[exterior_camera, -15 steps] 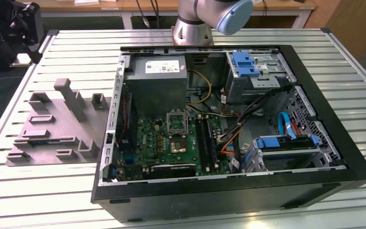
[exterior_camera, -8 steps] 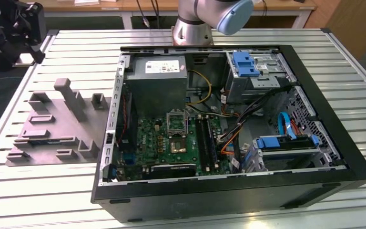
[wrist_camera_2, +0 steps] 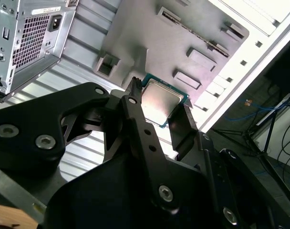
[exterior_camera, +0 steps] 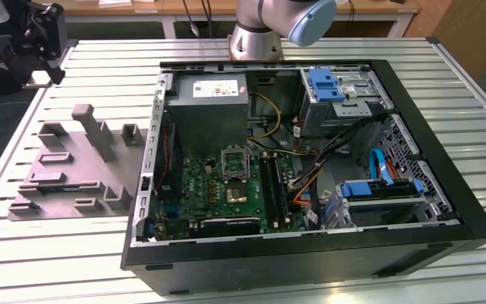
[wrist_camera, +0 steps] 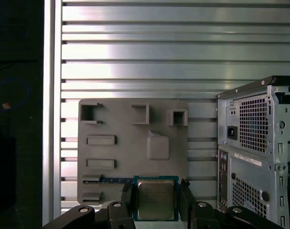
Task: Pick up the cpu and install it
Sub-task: 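Pick up the cpu and move it towards the insertion slot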
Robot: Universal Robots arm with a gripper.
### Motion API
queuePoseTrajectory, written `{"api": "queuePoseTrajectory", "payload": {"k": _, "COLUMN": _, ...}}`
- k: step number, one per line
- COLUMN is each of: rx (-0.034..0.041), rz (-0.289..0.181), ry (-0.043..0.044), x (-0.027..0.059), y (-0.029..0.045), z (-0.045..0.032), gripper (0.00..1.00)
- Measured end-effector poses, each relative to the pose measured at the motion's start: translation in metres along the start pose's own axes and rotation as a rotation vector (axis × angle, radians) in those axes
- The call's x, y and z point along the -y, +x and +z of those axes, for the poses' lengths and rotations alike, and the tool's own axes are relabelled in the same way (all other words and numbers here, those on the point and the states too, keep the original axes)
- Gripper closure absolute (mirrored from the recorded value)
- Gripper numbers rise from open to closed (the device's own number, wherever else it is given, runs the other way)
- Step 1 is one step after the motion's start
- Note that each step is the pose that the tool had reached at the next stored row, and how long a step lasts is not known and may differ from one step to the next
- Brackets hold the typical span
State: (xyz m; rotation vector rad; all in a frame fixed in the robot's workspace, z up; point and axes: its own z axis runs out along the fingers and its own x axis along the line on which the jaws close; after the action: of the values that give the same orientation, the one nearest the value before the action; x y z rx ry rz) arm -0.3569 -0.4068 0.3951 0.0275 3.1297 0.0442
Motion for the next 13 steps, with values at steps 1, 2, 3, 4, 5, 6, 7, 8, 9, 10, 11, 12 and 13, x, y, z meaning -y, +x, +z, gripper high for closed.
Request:
{"api": "queuePoseTrajectory", "payload": {"k": 1, "rx": 0.0000, "rz": 0.000, "ry": 0.0000, "x": 0.0000, "y": -0.0009, "z": 0.0000, "gripper": 0.53}}
{"api": "queuePoseTrajectory", "payload": {"k": 2, "rx": 0.0000, "rz": 0.000, "ry": 0.0000, "x": 0.0000, "y": -0.0015, "z": 0.0000, "gripper": 0.53}}
{"api": "queuePoseTrajectory", "payload": {"k": 3, "rx": 0.0000, "rz": 0.000, "ry": 0.0000, "x": -0.0001, "y": -0.0017, "z": 0.0000, "gripper": 0.53}}
{"api": "queuePoseTrajectory", "payload": {"k": 4, "rx": 0.0001, "rz": 0.000, "ry": 0.0000, "x": -0.0001, "y": -0.0017, "z": 0.0001, "gripper": 0.53}}
{"api": "queuePoseTrajectory", "payload": {"k": 5, "rx": 0.0000, "rz": 0.000, "ry": 0.0001, "x": 0.0000, "y": -0.0017, "z": 0.0000, "gripper": 0.53}}
{"api": "queuePoseTrajectory", "payload": {"k": 6, "rx": 0.0000, "rz": 0.000, "ry": 0.0001, "x": 0.0000, "y": -0.0019, "z": 0.0000, "gripper": 0.53}}
{"api": "queuePoseTrajectory", "payload": {"k": 7, "rx": 0.0000, "rz": 0.000, "ry": 0.0001, "x": 0.0000, "y": -0.0021, "z": 0.0000, "gripper": 0.53}}
{"api": "queuePoseTrajectory", "payload": {"k": 8, "rx": 0.0000, "rz": 0.000, "ry": 0.0000, "x": 0.0000, "y": -0.0021, "z": 0.0000, "gripper": 0.53}}
{"api": "queuePoseTrajectory", "payload": {"k": 9, "rx": 0.0000, "rz": 0.000, "ry": 0.0000, "x": 0.0000, "y": -0.0021, "z": 0.0000, "gripper": 0.53}}
{"api": "queuePoseTrajectory", "payload": {"k": 10, "rx": 0.0001, "rz": 0.000, "ry": 0.0000, "x": 0.0000, "y": -0.0021, "z": 0.0001, "gripper": 0.53}}
{"api": "queuePoseTrajectory", "payload": {"k": 11, "rx": 0.0000, "rz": 0.000, "ry": 0.0000, "x": 0.0000, "y": -0.0021, "z": 0.0000, "gripper": 0.53}}
{"api": "queuePoseTrajectory", "payload": {"k": 12, "rx": 0.0000, "rz": 0.000, "ry": 0.0000, "x": 0.0000, "y": -0.0021, "z": 0.0000, "gripper": 0.53}}
{"api": "queuePoseTrajectory", "payload": {"k": 13, "rx": 0.0000, "rz": 0.000, "ry": 0.0000, "x": 0.0000, "y": -0.0021, "z": 0.0000, "gripper": 0.53}}
